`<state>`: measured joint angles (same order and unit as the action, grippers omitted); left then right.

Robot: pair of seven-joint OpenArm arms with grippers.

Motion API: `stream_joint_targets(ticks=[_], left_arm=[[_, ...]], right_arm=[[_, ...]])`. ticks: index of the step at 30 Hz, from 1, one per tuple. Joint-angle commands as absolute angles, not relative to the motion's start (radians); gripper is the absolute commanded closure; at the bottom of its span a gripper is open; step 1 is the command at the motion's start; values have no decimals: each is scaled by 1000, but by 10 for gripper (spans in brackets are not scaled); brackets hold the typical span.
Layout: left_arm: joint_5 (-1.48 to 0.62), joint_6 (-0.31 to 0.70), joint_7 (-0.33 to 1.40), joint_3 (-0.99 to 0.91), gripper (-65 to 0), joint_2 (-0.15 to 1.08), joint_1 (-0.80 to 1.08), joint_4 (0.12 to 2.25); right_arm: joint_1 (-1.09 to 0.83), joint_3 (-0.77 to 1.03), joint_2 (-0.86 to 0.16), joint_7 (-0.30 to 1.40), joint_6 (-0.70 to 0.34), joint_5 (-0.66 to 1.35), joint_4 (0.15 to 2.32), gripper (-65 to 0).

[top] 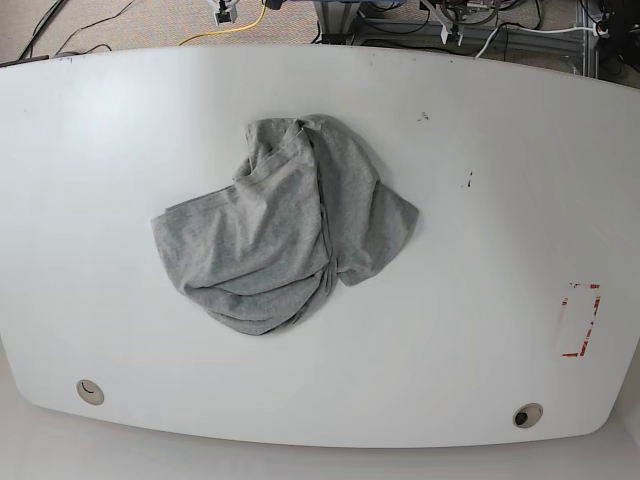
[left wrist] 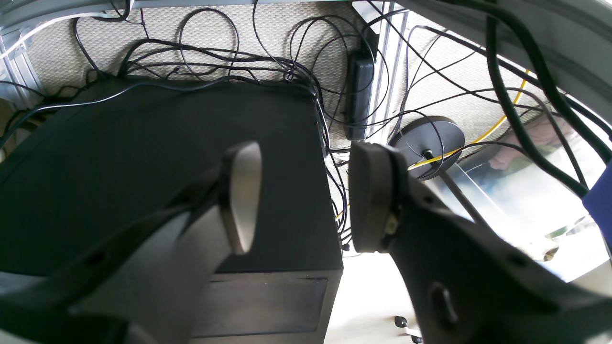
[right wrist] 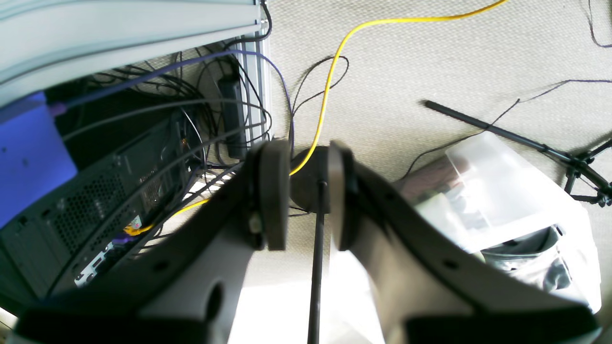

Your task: Layout the t-shirt on the table in an organized manner, then fold the t-shirt properly

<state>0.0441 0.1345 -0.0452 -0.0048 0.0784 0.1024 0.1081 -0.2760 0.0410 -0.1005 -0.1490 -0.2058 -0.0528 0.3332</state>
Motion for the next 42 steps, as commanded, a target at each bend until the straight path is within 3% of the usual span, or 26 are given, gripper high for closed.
stream_joint_targets(ticks=[1, 27, 42], left_arm=[[47, 128, -43, -3, -282, 87, 110, 107], [47, 128, -75, -11, -287, 96, 280, 367], [47, 134, -82, -5, -278, 93, 239, 334]], right_arm=[[-289, 43, -107, -149, -205, -52, 344, -144], [-363, 48, -108, -239, -222, -54, 417, -135], [-320, 41, -77, -226, -216, -50, 394, -130]])
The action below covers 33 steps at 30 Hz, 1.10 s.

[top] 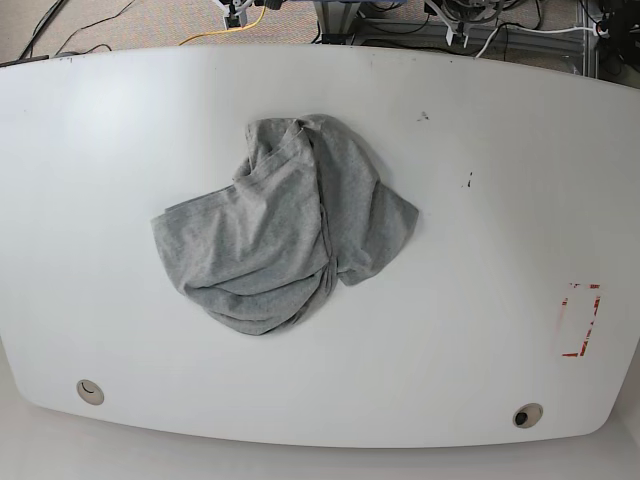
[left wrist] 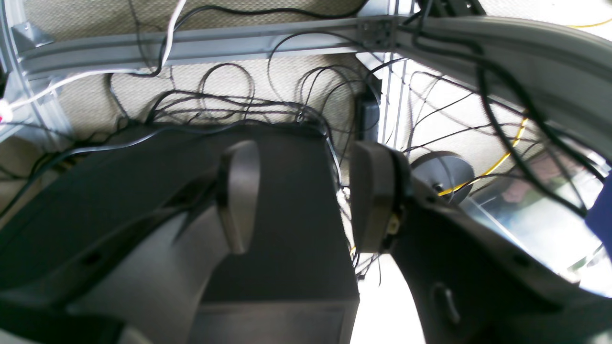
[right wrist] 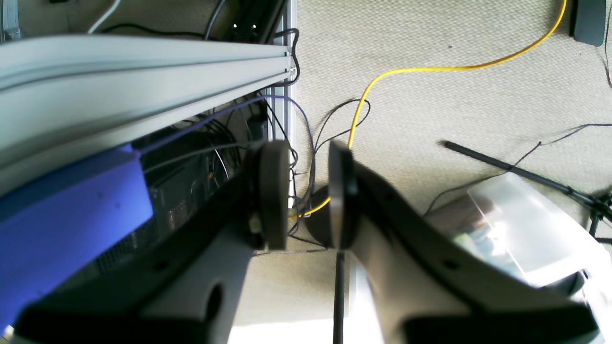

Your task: Layout the t-shirt on the table in an organized manner, then fold the t-shirt properly

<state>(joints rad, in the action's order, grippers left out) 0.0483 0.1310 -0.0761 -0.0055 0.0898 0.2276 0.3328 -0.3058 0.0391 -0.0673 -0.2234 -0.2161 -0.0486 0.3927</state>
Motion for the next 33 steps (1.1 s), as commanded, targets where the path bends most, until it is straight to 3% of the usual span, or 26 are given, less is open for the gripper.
stream_joint_targets(ticks=[1, 14, 33], left_arm=[[47, 134, -82, -5, -278, 93, 239, 334], [39, 134, -87, -7, -276, 93, 242, 343], [39, 134, -280, -7, -276, 142, 384, 461]], right_arm=[[-320, 41, -77, -226, -216, -50, 394, -130], [-354, 41, -77, -298, -214, -45, 421, -130], [-593, 47, -64, -314, -208, -42, 776, -130]])
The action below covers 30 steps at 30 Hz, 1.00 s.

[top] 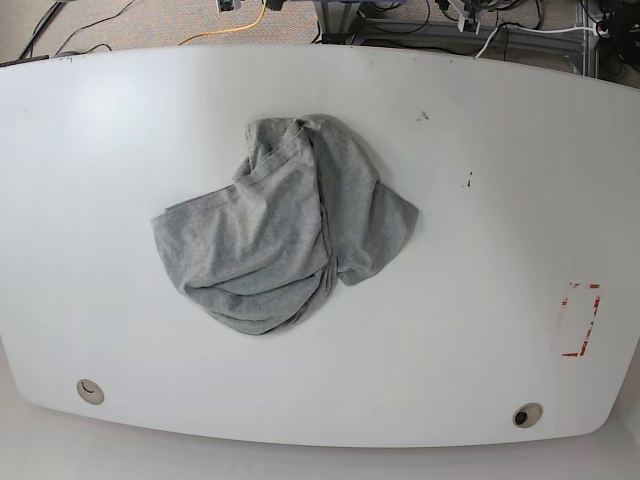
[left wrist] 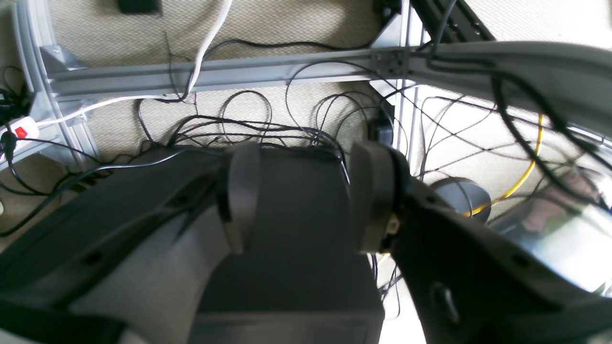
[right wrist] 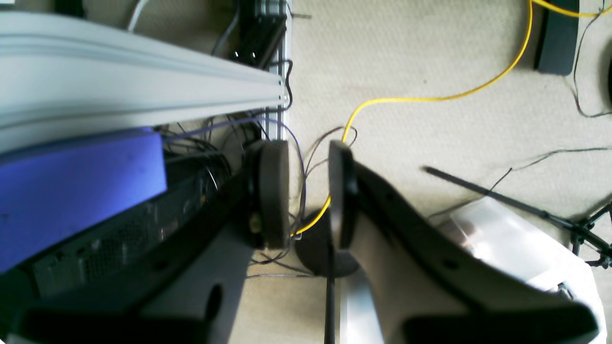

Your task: Layout the t-shirt on the table in an organized manner, then fold the t-shirt properly

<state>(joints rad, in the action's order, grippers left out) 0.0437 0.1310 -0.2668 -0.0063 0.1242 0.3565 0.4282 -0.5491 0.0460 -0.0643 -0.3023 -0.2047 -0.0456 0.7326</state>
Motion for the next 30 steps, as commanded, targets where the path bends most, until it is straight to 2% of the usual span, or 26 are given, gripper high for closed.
stream_joint_targets(ticks=[1, 19, 30], left_arm=[[39, 134, -280, -7, -276, 145, 401, 489], [36, 134, -282, -12, -275, 193, 756, 1003], [36, 136, -282, -147, -275, 194, 949, 1299]], right_arm=[[-613, 47, -64, -314, -208, -42, 808, -130], [-917, 50, -64, -314, -206, -42, 1239, -130], [-1079, 125, -64, -314, -216, -42, 1483, -130]])
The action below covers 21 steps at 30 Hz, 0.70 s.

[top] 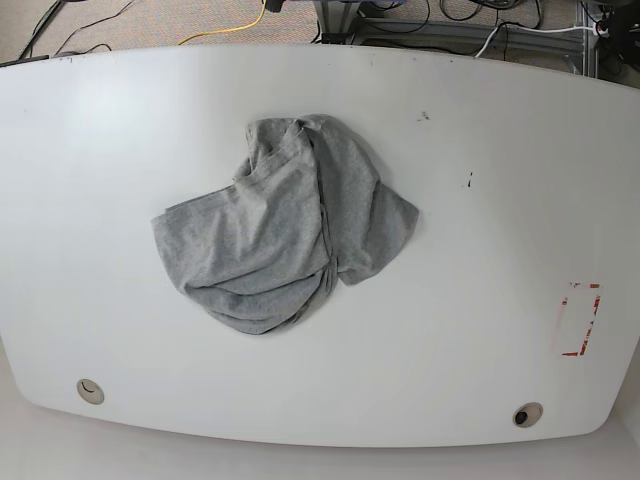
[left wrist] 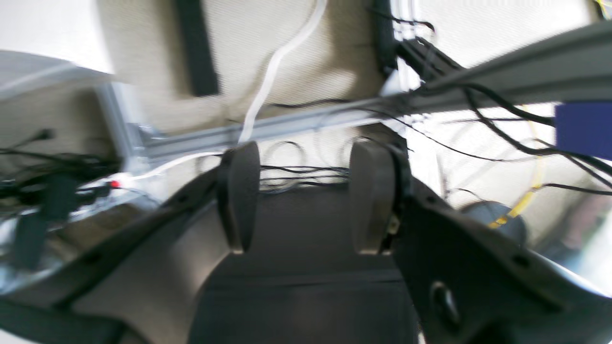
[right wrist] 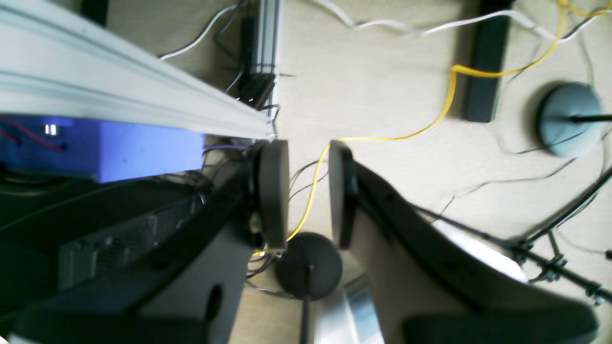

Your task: Layout the t-shirt on the table in an organized manner, then fold the t-shirt properly

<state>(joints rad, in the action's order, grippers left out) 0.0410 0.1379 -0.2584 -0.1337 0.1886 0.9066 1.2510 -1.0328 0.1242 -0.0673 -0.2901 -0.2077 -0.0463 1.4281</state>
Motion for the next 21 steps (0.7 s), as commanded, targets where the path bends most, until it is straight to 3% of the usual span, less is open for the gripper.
stream_joint_targets(ticks=[1, 10, 21], left_arm=[[36, 136, -282, -154, -275, 194, 963, 1320], [31, 136, -282, -223, -275, 191, 1072, 1520], [-151, 136, -282, -298, -275, 199, 1125, 1744]], right_arm=[[-1093, 125, -64, -314, -216, -42, 1504, -130], [-1210, 131, -64, -314, -209, -42, 1699, -130], [-1237, 200, 8, -314, -209, -41, 1913, -130]])
